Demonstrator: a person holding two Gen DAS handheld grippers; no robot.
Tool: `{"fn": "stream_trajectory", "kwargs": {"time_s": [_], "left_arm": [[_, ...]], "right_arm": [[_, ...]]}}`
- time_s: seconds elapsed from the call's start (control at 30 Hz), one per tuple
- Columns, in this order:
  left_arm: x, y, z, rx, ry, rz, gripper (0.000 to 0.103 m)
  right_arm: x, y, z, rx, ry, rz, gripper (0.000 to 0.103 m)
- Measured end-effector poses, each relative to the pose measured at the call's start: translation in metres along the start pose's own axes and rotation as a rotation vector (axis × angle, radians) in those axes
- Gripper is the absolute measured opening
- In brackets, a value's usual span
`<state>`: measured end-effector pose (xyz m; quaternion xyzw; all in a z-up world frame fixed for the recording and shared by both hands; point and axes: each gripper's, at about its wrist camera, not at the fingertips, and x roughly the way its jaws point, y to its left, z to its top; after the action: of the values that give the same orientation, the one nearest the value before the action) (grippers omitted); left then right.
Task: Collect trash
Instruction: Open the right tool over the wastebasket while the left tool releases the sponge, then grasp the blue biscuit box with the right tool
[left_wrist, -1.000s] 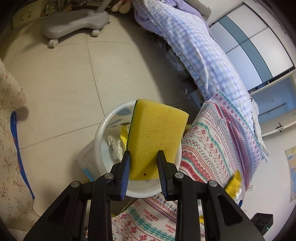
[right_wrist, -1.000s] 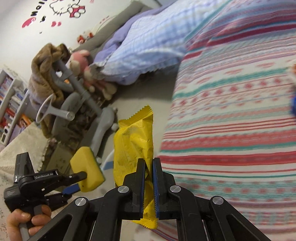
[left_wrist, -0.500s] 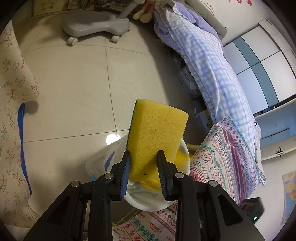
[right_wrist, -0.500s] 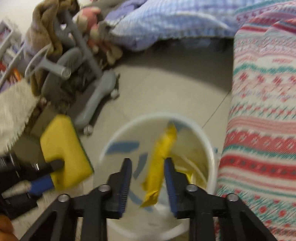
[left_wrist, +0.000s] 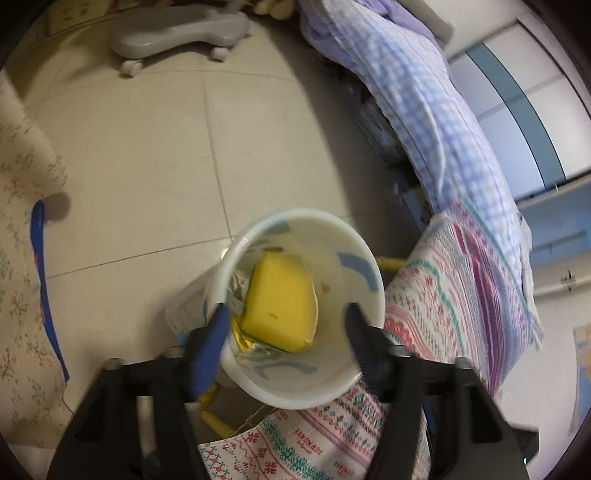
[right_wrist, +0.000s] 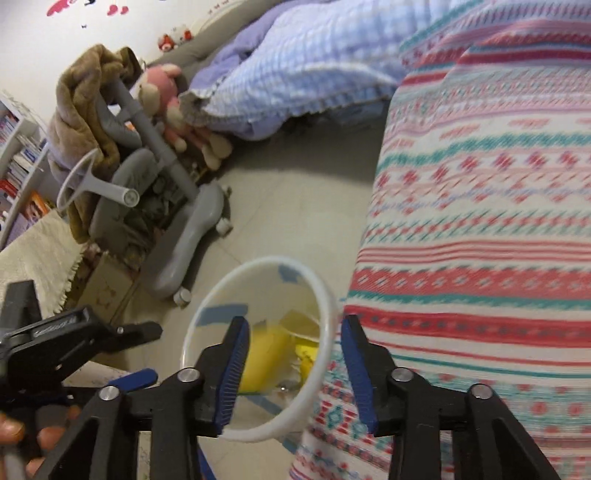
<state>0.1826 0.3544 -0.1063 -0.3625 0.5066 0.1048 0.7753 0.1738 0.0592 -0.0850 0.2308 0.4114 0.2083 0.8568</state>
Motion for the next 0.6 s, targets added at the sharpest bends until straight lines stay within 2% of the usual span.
{"fn": "stream_trajectory", "kwargs": {"time_s": [0.1, 0.23, 0.4, 0.53, 0.6], "left_arm": [[-0.005, 0.003, 0.0, -0.02, -0.019, -0.019, 0.071], [-0.007, -0.015, -0.006, 0.034, -0.032, -0.023, 0.071], [-0.008, -0.061, -0.027, 0.172, -0.039, -0.047, 0.071], [-0.004, -0.102, -0.052, 0.297, -0.024, -0.078, 0.071], [-0.001, -0.123, -0.067, 0.35, -0.011, -0.099, 0.071]], "right_arm": [[-0.032, -0.011, -0.002, -0.004, -0.015, -0.006, 0.049], [-0.076, -0.034, 0.0, 0.006, -0.053, -0.047, 0.052], [-0.124, -0.065, 0.014, 0.046, -0.107, -0.12, 0.052], [-0.167, -0.105, 0.033, 0.13, -0.147, -0.183, 0.053], [-0.192, -0.128, 0.041, 0.151, -0.166, -0.24, 0.055]]}}
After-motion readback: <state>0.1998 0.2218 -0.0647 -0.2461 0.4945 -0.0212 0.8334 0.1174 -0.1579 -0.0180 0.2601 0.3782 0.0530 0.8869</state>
